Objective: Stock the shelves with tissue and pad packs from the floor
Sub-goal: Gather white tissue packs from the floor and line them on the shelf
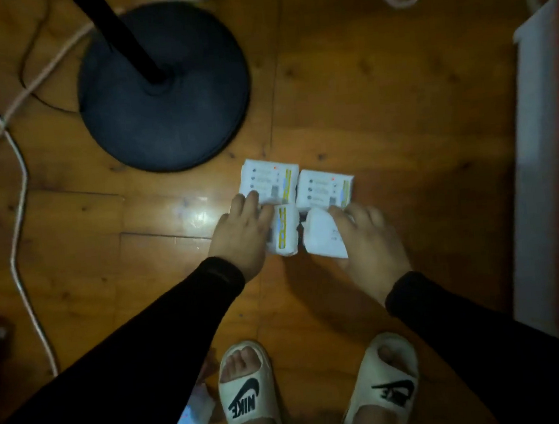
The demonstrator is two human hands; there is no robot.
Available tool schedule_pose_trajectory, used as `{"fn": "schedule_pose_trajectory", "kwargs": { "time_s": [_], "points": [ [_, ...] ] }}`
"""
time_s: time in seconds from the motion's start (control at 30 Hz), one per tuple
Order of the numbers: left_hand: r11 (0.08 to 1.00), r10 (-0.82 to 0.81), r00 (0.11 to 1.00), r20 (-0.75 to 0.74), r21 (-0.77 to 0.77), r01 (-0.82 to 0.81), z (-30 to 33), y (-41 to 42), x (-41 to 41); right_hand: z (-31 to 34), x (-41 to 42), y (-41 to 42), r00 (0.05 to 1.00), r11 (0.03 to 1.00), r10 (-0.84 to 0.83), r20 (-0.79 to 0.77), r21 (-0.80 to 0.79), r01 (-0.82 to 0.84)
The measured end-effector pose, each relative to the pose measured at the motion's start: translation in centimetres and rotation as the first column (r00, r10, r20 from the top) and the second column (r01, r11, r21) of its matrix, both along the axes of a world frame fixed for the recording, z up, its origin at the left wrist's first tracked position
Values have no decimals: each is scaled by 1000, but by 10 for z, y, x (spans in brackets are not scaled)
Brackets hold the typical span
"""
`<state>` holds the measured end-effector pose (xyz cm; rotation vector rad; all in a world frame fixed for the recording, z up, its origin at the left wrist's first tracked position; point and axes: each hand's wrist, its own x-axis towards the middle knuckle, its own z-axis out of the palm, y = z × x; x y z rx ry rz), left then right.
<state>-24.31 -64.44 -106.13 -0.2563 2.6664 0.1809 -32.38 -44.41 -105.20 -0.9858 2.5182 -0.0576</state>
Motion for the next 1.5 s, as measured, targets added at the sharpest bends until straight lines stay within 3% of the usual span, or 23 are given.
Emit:
{"fn": "schedule_pose_trajectory", "kwargs": {
  "time_s": [0.2,0.43,0.63,0.8,1.0,1.13,1.37,1.5],
  "points": [
    [991,-130,962,-238,-14,131,220,-11,-61,225,-57,20,994,993,-83,-70,-88,77],
    [971,-238,833,-499,-116,208,532,5,-140,523,-136,60,912,976,-127,-390,-214,44],
    [933,-348,706,-617,-158,322,747,45,-169,753,-136,110,775,957,-243,-583,-277,92],
    [829,-516,520,-681,-244,503,888,93,-175,891,-75,169,586,943,-332,-739,-285,175],
    [649,-625,163,-764,-392,652,1006,187,-160,1003,39,257,309,881,-434,-847,-326,343],
    [487,-614,-52,-788,-430,760,1056,281,-135,1050,131,321,142,782,-456,-878,-320,536],
    [158,-555,-325,-766,-480,863,1096,445,-36,1080,303,416,-39,492,-472,-881,-300,818],
    [22,-516,-404,-755,-483,875,1105,526,37,1074,383,464,-115,362,-498,-859,-327,873]
  ]
}}
